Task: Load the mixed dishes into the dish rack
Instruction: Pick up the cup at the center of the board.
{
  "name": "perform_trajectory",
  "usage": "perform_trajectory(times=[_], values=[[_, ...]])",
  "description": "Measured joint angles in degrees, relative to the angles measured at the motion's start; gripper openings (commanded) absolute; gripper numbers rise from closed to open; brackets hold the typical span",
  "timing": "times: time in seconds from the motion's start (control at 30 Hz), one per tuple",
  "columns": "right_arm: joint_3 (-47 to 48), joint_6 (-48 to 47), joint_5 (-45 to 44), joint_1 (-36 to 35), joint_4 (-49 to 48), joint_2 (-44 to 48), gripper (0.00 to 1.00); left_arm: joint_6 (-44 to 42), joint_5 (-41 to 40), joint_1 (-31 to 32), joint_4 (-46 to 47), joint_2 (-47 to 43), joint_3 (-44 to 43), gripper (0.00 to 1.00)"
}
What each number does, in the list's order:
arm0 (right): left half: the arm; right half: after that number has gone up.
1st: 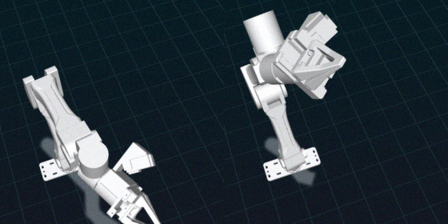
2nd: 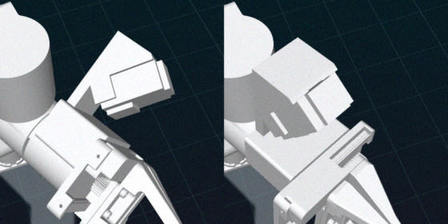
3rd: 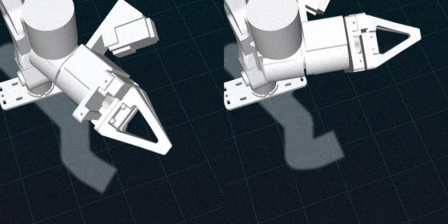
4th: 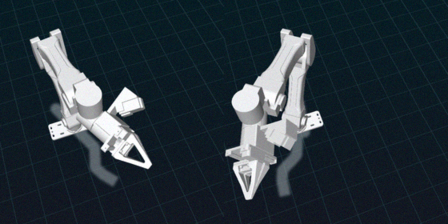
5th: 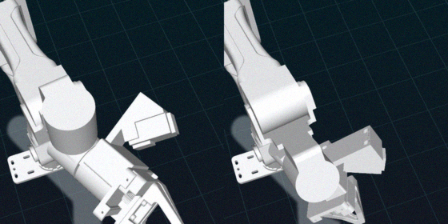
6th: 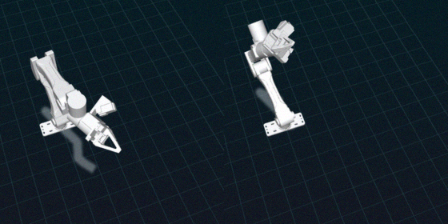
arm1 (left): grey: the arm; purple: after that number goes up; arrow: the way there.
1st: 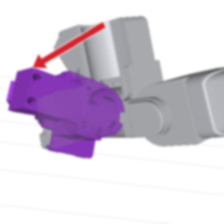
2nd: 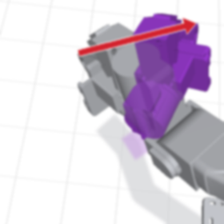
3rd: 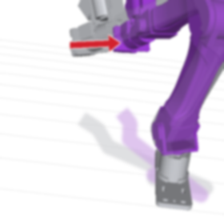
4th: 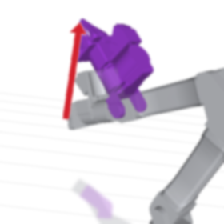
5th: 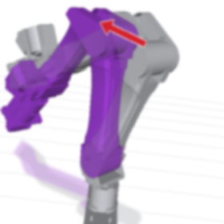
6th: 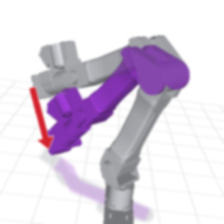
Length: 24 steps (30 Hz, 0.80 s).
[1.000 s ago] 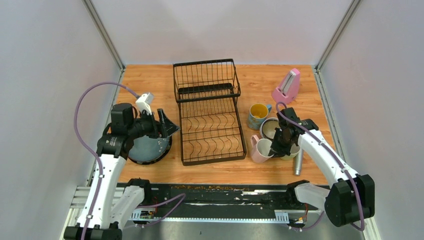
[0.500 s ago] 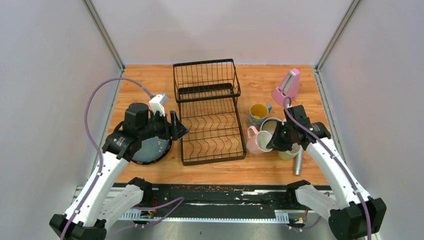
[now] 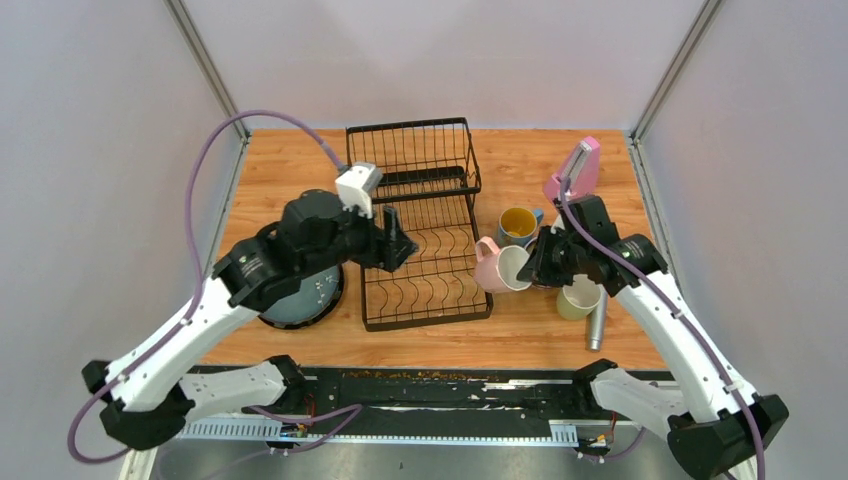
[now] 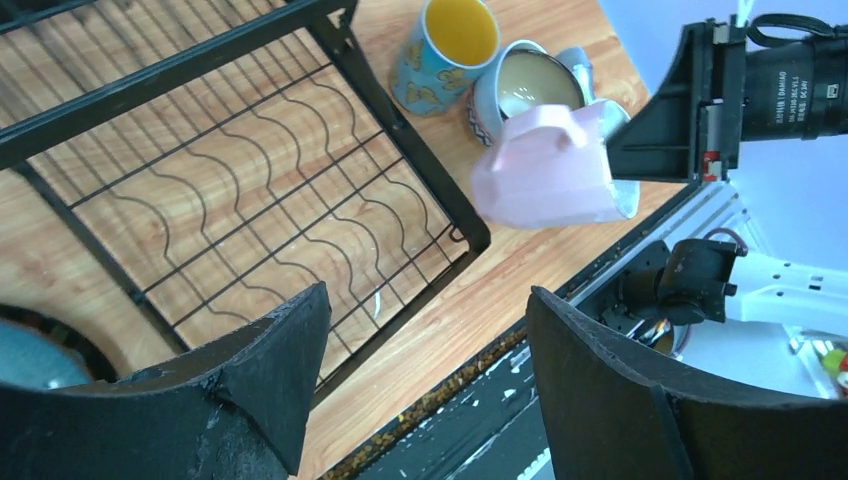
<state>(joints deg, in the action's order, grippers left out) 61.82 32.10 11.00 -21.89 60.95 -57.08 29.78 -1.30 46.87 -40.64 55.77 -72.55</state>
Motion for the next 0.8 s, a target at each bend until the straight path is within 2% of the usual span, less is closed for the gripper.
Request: perform_trajectory(times=[0.17,0.3,0.43,0.63,0.8], values=[[2.8,3.2,-5.4,-6.5,0.0,-3.8,0.0,0.8,-6.7,10.1,-0.9,10.3,-6.4,0.78],[3.2,7.0,-10.5,-9.7,0.1,-4.5,0.0,1.5,-8.5,14.3,-1.0,17.3,-8.3,0.78],[3.2,12.2,-14.8,-12.2,0.3,-4.5,0.0,2.1,-8.7,16.2,-1.0,20.8,-8.4,0.78],[2.7,19.6,-17.0,-14.0,-0.8,-4.2,0.0,4.4,-7.6,16.9,2.5,21.5,-8.2,0.77],[2.2,24.1,-17.6,-15.7,-2.4,-4.0,0.0,6.3,-7.3,17.1,6.3,22.2,-7.9,0.71]])
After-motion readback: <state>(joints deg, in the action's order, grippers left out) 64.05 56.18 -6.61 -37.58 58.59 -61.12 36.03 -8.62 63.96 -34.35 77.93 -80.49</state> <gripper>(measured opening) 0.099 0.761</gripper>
